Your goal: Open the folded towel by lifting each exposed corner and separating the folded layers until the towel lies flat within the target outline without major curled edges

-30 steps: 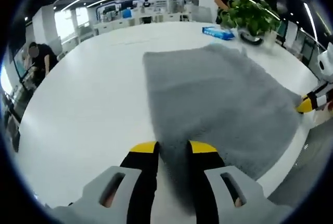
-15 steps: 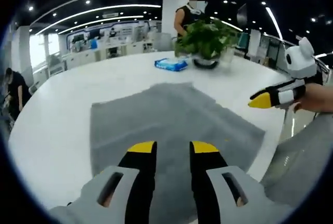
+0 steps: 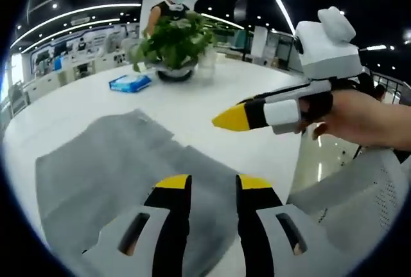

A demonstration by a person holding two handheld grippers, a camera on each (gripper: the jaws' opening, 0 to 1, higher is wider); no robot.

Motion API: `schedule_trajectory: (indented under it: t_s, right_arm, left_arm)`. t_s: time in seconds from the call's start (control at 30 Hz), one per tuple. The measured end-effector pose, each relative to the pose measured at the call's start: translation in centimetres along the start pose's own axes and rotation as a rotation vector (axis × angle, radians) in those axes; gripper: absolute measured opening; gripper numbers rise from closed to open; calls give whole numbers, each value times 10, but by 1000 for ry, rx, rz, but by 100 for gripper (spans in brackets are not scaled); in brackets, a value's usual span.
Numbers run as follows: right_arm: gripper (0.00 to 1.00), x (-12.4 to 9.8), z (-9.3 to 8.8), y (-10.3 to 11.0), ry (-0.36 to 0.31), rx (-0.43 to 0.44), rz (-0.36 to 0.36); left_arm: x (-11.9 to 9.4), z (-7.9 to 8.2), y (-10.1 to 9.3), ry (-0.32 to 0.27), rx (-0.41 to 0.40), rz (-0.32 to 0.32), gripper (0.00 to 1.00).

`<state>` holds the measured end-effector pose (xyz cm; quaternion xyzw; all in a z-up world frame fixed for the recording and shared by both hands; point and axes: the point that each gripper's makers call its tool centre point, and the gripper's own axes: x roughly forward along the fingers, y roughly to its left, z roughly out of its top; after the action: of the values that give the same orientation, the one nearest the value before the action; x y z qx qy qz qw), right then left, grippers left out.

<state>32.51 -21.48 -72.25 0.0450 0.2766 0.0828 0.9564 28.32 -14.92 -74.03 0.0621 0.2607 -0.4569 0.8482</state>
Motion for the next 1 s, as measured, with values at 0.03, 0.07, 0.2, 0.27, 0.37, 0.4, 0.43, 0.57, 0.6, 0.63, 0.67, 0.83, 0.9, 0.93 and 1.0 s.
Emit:
schedule_trajectory:
  t_s: [0.03,0.07,0.2,0.27,0.37,0.4,0.43,0.57,0.6,0.63,0.67,0.83,0.9,0.93,1.0]
  right_arm:
    - [29,1,0,0,3,-3,-1]
    - [29,1,-1,-1,7,-5,-2]
    - [29,1,2,0,-3,-21,-5]
    - [29,3,-1,1,9,-32,-1]
    - [29,5,-6,0,35,-32,1]
    - [28,4,-5,-1,32,-30,-3]
    - [28,4,-4,-3,27,-26,-7]
    - [28,3,-3,-6,19,-19,-23]
    - [28,3,-3,-7,21,-18,-24]
    - [28,3,-4,-7,21,-18,-24]
    - [28,3,-3,-7,20,-17,-25]
    - [27,3,-3,-8,19,-14,-28]
    - [26,3,-5,-7,28,-16,-25]
    - [26,3,-5,-7,29,-17,-24]
    - [25,3,-4,-7,27,-23,-26]
  left_arm:
    - [3,-1,-4,9,-1,-10,27]
    - [5,-3,-8,18,-5,-25,27]
    - [18,-10,-26,57,42,-80,28]
    - [24,-16,-32,83,71,-94,27]
    - [35,-22,-38,106,92,-113,27]
    - [37,-24,-40,110,100,-119,27]
    - [39,-26,-42,118,104,-125,27]
    - [47,-38,-50,156,120,-147,27]
    - [49,-40,-52,164,126,-151,27]
    - [49,-41,-53,165,132,-153,25]
    - [50,-41,-54,164,142,-154,25]
    - [52,-45,-47,184,160,-123,19]
    - [52,-44,-45,184,168,-121,17]
    - [52,-44,-45,185,162,-121,16]
    - [51,-41,-46,181,155,-124,12]
